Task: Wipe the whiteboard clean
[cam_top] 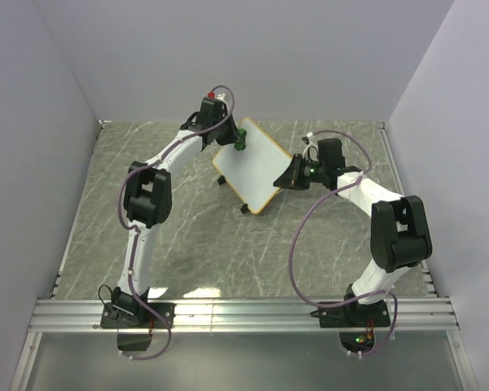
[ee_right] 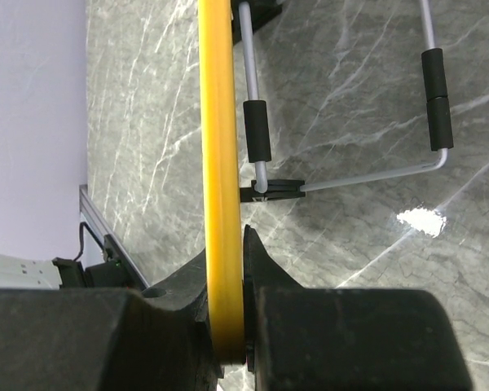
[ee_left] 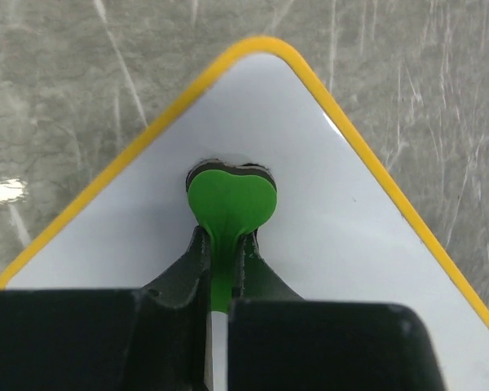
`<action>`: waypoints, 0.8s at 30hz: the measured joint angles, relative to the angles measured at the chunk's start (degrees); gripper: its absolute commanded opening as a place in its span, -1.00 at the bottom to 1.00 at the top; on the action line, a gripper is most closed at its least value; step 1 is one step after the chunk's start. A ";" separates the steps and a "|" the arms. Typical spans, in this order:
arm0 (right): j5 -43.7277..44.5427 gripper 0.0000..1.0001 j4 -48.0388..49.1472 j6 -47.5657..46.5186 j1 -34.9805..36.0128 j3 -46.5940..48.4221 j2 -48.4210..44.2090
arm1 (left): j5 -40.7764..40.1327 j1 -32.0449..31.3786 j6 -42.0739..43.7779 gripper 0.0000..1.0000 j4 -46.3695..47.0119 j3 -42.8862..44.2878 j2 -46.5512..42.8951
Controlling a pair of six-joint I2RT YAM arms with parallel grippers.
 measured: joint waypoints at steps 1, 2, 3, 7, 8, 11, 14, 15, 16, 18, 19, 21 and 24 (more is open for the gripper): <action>-0.04 -1.00 -0.17 0.00 0.09 0.02 0.00 | 0.26 -0.26 0.81 -0.99 -0.09 -0.55 -0.44; -0.07 -1.00 -0.46 0.04 0.20 0.13 0.09 | 0.94 -0.68 1.62 -0.99 -0.48 -0.63 -0.72; -0.22 -1.00 -0.83 0.04 0.31 0.37 0.26 | 1.95 -1.16 2.78 -0.99 -0.98 -0.63 -1.03; -0.28 -1.00 -1.66 -0.24 0.85 1.20 1.25 | 7.13 -4.17 4.87 -0.99 -1.95 -2.58 -3.93; -0.31 -1.00 -1.88 -0.28 0.98 1.40 1.49 | 8.24 -5.22 5.11 -0.99 -2.10 -3.19 -4.74; -0.33 -1.00 -2.54 -0.33 1.07 1.81 2.03 | 11.26 -9.25 5.31 -0.99 -2.71 -4.48 -7.08; -0.42 -1.00 -2.60 -0.50 1.05 1.99 2.60 | 12.76 -12.46 5.31 -0.99 -3.26 -4.66 -8.17; -0.37 -1.00 -2.86 -0.55 1.05 2.12 2.80 | 13.00 -13.42 5.29 -0.99 -3.45 -4.66 -8.37; -0.37 -1.00 -2.99 -0.70 1.03 2.21 2.97 | 13.14 -14.10 5.33 -0.99 -3.58 -4.66 -8.50; -0.42 -1.00 -3.50 -1.18 0.90 2.25 3.08 | 12.68 -14.47 5.29 -0.99 -3.78 -4.66 -8.57; -0.39 -1.00 -3.67 -1.36 0.90 2.47 3.13 | 12.68 -14.32 5.16 -0.99 -3.91 -4.59 -8.57; -0.44 -1.00 -3.89 -1.81 0.94 2.93 3.21 | 12.15 -14.12 5.03 -0.99 -4.61 -3.93 -8.55; -0.42 -1.00 -3.98 -2.43 1.07 3.28 3.21 | 11.15 -13.46 4.57 -0.99 -6.73 -1.88 -7.89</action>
